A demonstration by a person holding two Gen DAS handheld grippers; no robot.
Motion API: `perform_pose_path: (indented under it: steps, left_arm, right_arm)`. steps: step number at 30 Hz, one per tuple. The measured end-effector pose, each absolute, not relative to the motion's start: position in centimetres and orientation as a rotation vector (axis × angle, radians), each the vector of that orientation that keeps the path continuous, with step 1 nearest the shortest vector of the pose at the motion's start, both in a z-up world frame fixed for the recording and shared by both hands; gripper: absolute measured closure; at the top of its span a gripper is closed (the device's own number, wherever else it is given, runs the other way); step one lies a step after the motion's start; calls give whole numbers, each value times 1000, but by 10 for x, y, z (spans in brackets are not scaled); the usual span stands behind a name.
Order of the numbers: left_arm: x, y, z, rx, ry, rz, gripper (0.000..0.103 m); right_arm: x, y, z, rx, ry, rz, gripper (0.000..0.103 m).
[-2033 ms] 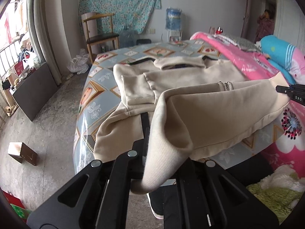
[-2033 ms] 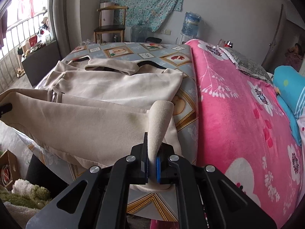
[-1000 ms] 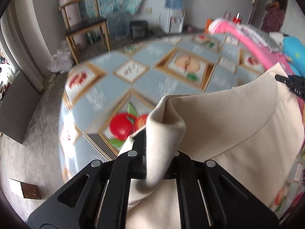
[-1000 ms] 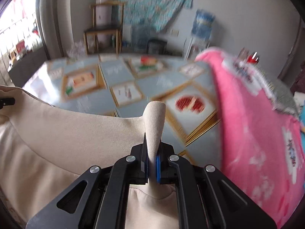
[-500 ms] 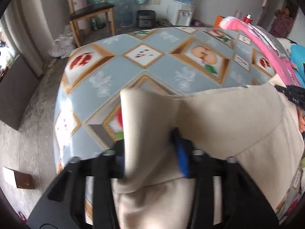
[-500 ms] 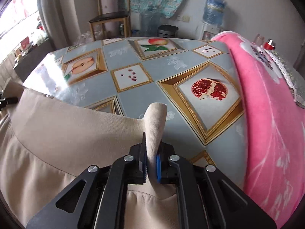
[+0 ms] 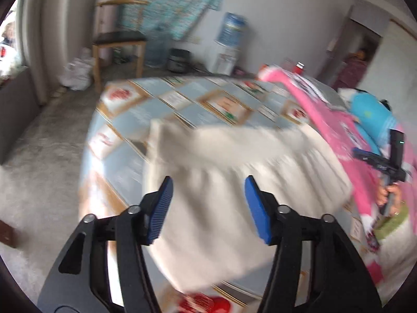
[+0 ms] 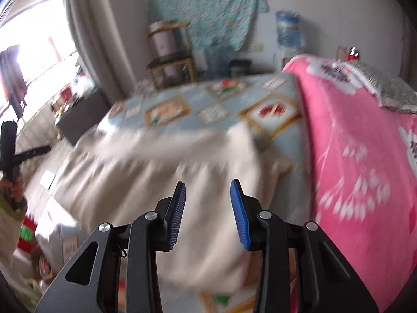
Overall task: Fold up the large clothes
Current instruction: 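Lower the folded sweatshirt onto the bed with both grippers and release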
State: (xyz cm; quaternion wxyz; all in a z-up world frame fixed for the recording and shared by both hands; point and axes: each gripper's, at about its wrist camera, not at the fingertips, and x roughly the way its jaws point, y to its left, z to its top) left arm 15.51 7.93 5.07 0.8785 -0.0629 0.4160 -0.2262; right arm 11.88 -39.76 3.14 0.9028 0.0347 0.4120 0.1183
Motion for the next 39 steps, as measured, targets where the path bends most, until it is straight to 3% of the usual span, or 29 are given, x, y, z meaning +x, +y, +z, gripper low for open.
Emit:
perform_pose_path:
  steps: [4,6,12,16,19,24,29,34,39]
  left_arm:
    - [143,68,-16,-152,1042,-385,43]
    - [138,77,-33,-224,1055,-374,43]
    - [135,91,0,-210,965,-316,44]
    - [167,68,27,-160,903,-353,44]
    - [215,37,23,-179,923,-357,43]
    - [261,32,-27,-105,1043,-214,46]
    - [244,32,-6,-15,1012,-201,47]
    - [215,-11,26,-6,942,-347,46]
    - [205,-72,-18,99,1065,-380,44]
  right_arm:
    - [100,-396,-29,30,990,181,67]
    - [96,-404,-32,73,968,195,67]
    - [104,-395,12,-19,926,164,64]
    - [149,-380,28,5,857,191,49]
    - [200,-360,14,-23,894,191,49]
    - [257,-373,-39,-2,1070,96,49]
    - [240,-368,-17,-72,1032,64,49]
    - [209,-329,22,49,931,242,45]
    - [199,-260,-21,-55,1012,319,40]
